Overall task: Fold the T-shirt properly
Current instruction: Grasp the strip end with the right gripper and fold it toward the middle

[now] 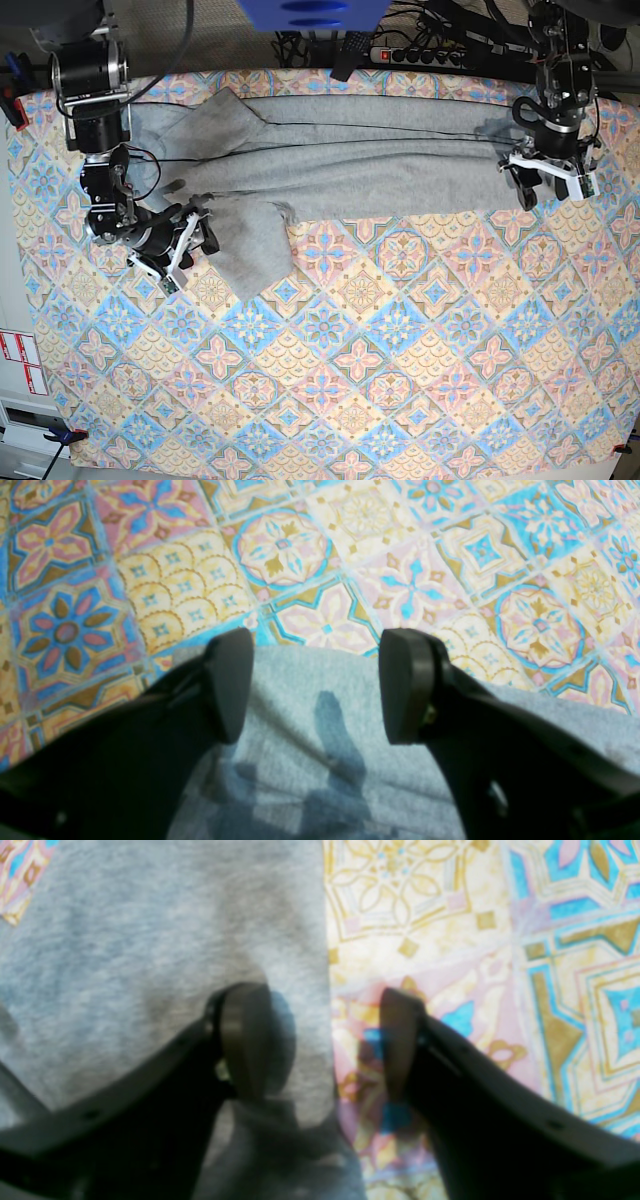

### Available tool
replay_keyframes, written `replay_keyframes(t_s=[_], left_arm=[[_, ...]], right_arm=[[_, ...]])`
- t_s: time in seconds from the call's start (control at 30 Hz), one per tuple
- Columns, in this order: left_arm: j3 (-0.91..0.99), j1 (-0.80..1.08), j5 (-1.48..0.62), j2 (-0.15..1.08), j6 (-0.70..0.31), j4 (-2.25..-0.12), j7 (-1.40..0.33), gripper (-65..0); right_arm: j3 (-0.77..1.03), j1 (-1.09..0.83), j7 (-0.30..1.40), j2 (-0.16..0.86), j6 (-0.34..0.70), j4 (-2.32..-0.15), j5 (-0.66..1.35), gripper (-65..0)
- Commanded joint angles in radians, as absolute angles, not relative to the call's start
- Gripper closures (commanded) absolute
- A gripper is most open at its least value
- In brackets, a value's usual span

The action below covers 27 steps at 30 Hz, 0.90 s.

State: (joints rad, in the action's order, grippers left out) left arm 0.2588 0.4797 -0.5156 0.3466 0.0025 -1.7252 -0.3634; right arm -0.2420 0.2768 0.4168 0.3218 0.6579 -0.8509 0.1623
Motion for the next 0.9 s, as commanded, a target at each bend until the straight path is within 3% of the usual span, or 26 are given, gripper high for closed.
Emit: replay_keyframes(t_s=[0.0,0.17,0.4,0.87], left_arm=[[0.266,0.478,-0.515,0.358,-0.001,-1.744,-0.341,-40.7],[0.266,0.478,-0.515,0.358,-0.001,-1.744,-0.341,-40.7],[0.266,0.478,-0.515,0.358,-0.001,-1.744,-0.341,-40.6],[0.266,0.478,-0.515,0.358,-0.001,-1.741,-0.338,-40.6]], right_arm=[[-0.259,0.269,0.455,0.321,0.680,-0.852,0.151,-25.8],[-0.265,0.237,0.453,0.292,0.680,-0.854,0.151,-11.2],[-0.259,0.209,0.455,0.277,0.680,-0.865,0.153,-1.7],[-0.051,-0.070,0.618,0.275,0.685,-1.443,0.157,-0.6]])
